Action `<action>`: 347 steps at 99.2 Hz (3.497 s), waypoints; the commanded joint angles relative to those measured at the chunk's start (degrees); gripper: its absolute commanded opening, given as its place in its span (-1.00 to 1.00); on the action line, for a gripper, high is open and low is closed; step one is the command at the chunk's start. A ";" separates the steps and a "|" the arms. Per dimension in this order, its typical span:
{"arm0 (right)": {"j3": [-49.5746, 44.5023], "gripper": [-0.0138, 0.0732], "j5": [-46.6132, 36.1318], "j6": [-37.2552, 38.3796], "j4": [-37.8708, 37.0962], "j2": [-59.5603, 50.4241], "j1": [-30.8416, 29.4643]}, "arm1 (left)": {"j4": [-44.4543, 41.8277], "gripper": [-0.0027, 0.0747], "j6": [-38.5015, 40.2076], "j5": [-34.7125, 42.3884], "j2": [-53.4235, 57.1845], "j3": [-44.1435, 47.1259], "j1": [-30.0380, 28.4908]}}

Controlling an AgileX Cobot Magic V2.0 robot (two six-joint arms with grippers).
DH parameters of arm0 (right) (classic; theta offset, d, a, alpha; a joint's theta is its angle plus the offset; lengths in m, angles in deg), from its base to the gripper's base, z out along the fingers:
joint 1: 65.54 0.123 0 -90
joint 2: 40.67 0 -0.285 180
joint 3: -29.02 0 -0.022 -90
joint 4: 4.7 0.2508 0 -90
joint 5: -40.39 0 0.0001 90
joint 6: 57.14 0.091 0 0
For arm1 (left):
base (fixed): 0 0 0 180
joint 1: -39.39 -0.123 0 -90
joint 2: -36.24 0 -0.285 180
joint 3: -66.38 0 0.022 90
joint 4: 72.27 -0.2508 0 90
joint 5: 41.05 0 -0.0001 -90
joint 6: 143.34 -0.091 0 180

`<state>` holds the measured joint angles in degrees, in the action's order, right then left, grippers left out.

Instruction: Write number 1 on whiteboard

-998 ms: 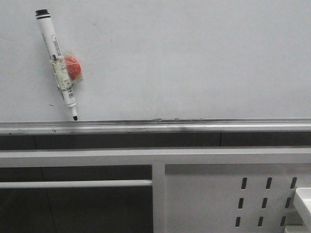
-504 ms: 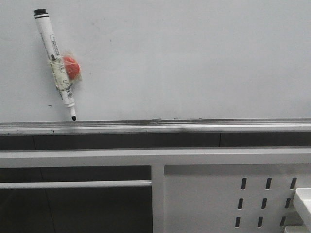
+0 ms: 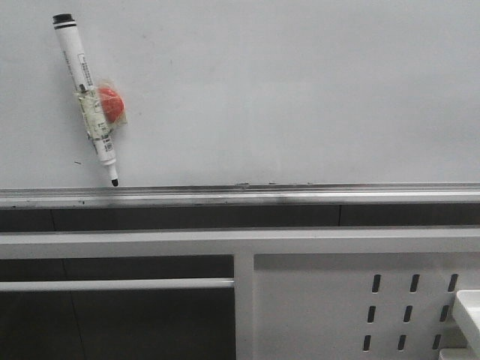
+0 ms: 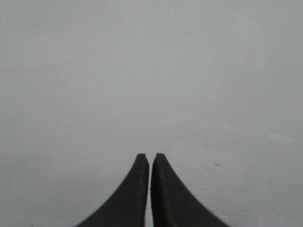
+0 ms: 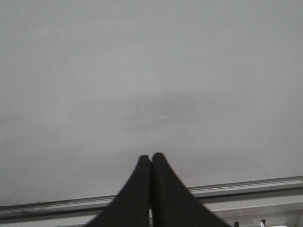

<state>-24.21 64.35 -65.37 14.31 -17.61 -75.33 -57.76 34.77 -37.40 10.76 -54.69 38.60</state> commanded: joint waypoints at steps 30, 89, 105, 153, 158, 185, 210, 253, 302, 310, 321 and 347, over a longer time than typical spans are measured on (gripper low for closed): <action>0.74 -0.84 -6.68 -0.01 2.62 1.14 0.76 | 0.72 -0.07 0.26 7.07 -2.58 -1.68 7.54; 0.73 -0.84 -1.45 -0.60 3.00 1.14 2.95 | -1.14 -0.07 0.15 16.89 -25.50 1.28 32.72; 1.88 -0.84 -1.35 -0.63 3.00 1.14 3.08 | 6.05 -0.07 0.15 30.42 -32.26 6.26 41.42; 1.97 -0.84 -1.35 -0.63 3.08 1.14 7.53 | 10.83 -0.07 4.54 66.14 -60.04 8.52 53.68; 1.97 -0.84 -1.35 -0.63 3.08 1.14 7.53 | 11.53 -0.07 5.84 69.11 -62.77 8.52 53.98; 1.97 -0.84 -1.47 -0.63 3.08 1.14 7.53 | 12.61 -0.07 15.96 74.41 -71.29 7.86 53.98; 1.97 -0.84 -2.74 -0.63 3.08 1.14 7.65 | 13.13 -0.07 15.71 74.41 -72.92 3.50 53.98; 1.97 -0.84 -2.74 -0.73 3.08 1.14 10.24 | 17.24 -0.07 14.44 74.41 -75.19 -0.72 53.98; 1.97 -0.84 -1.87 -0.89 3.08 1.14 11.51 | 16.99 -0.98 14.31 74.41 -75.19 -0.72 53.98; 1.97 -0.84 -0.81 -3.05 3.08 1.14 13.27 | 14.42 -0.98 13.98 74.41 -75.19 -0.37 53.98; 2.66 -0.84 2.58 -11.33 4.18 1.85 17.37 | 5.56 -0.98 8.79 74.33 -75.19 0.94 53.98; 10.87 -0.84 9.87 -20.86 4.81 12.50 30.77 | -7.34 -0.98 -1.63 65.78 -72.77 -0.26 53.98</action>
<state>-18.07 75.05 -83.37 17.98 -9.86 -48.17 -62.35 37.80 23.92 -65.53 -53.17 92.19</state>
